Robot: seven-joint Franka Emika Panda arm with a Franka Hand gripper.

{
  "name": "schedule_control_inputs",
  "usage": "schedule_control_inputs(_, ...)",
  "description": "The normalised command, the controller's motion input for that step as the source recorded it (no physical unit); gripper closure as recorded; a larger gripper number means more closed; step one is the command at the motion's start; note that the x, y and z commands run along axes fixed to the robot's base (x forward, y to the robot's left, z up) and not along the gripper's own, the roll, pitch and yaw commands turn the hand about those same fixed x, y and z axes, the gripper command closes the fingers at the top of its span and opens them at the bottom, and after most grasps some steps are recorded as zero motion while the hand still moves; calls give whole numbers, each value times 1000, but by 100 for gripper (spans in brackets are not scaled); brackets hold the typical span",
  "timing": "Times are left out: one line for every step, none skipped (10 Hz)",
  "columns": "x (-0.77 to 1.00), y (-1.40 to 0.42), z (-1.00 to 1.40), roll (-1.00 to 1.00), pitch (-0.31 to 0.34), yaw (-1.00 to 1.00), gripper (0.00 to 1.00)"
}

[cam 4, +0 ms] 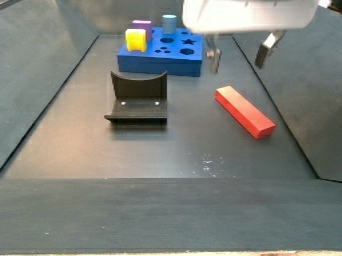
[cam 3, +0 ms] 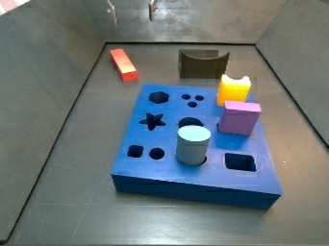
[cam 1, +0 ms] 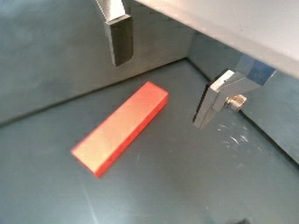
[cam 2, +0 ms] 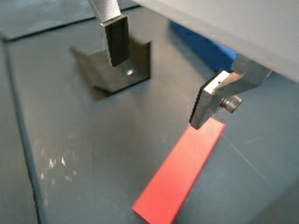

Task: Pick up the rectangle object. Move up. Place the rectangle object on the fixture. Regrasp the rectangle object. Move to above the board. Insert the rectangle object.
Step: Pick up the rectangle object.

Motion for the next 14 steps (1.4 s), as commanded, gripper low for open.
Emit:
schedule_control_inputs(-3, 0, -380, -10, -116, 1000, 0)
schedule_control_inputs(-191, -217, -631, 177, -49, 611, 0)
schedule_control_inputs(-363, -163, -700, 314, -109, 391, 0)
schedule_control_inputs(-749, -146, -626, 267, -133, -71, 0)
schedule_control_inputs(-614, -149, -534, 254, -213, -120, 0)
schedule_control_inputs(-177, -117, -323, 194, -127, 0, 0)
schedule_control_inputs(-29, -54, -217, 109, -59, 0, 0)
schedule_control_inputs(0, -3, -137, 69, -21, 0, 0)
schedule_control_inputs(-29, -34, -857, 143, -154, 0, 0)
schedule_control_inputs(0, -26, -1000, 110, -91, 0, 0)
schedule_control_inputs(0, 0, -894, 69, -70, 0, 0)
schedule_control_inputs(0, 0, -731, 46, -49, 0, 0)
schedule_control_inputs(0, 0, -691, 57, -23, 0, 0)
schedule_control_inputs(0, 0, -660, 67, -20, 0, 0)
